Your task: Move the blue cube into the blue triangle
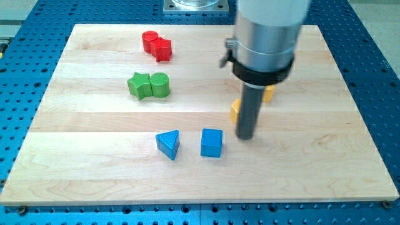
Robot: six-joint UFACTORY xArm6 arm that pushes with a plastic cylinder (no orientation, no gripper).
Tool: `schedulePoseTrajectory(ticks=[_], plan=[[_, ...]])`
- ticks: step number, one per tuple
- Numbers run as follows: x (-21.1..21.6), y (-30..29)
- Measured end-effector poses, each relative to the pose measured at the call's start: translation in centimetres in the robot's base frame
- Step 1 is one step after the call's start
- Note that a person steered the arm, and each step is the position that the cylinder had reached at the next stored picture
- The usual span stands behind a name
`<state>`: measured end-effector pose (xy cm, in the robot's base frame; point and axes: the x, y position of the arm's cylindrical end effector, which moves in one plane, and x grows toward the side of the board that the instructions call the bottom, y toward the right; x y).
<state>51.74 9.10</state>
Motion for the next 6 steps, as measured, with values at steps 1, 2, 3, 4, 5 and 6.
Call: schedulePoseTrajectory(ticks=[1,2,3,4,5,6], plan=[[2.0,0.3],[2.0,-1.3],[1.4,-4.5],[1.4,-7.1],[1.4,-7.7],[1.4,-7.7]])
